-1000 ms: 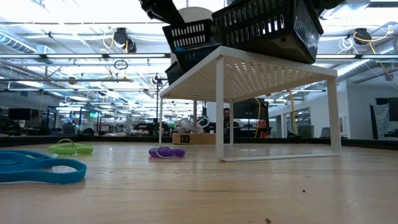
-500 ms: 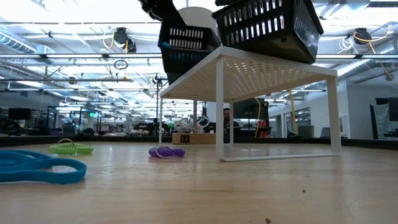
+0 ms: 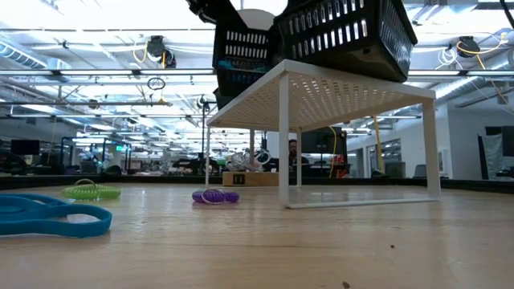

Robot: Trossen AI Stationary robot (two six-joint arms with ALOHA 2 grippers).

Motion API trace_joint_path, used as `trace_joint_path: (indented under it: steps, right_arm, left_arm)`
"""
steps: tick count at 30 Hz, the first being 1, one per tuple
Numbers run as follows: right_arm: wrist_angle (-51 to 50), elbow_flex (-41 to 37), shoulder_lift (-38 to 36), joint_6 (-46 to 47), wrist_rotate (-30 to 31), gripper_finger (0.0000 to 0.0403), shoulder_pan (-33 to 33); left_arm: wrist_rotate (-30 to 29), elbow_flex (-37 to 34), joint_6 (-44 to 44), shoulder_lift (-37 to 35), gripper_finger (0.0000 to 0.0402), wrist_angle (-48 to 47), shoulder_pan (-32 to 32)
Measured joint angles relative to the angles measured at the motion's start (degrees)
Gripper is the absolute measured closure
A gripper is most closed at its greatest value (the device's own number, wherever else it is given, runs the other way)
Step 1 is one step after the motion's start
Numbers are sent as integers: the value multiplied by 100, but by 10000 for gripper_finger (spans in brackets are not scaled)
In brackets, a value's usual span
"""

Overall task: Pick & Place Office Desk Supplies
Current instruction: Put the black bin on the shelf

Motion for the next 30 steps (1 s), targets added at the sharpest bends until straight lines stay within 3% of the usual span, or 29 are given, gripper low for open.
trace_joint_path:
  steps: [4, 8, 19, 30]
  right_arm:
    - [10, 10, 24, -34, 10, 235, -68]
    - [47, 12, 5, -39, 23, 253, -96]
    - [70, 8, -5, -250, -4, 385, -88]
    - [112, 6, -5, -157, 62, 395, -94]
  left_arm:
    - [5, 0, 11, 0, 391, 27, 7]
    - [-8, 0, 37, 0, 370, 21, 5]
    - [-49, 2, 30, 0, 391, 16, 7]
    - [-890, 2, 5, -2, 248, 82, -37]
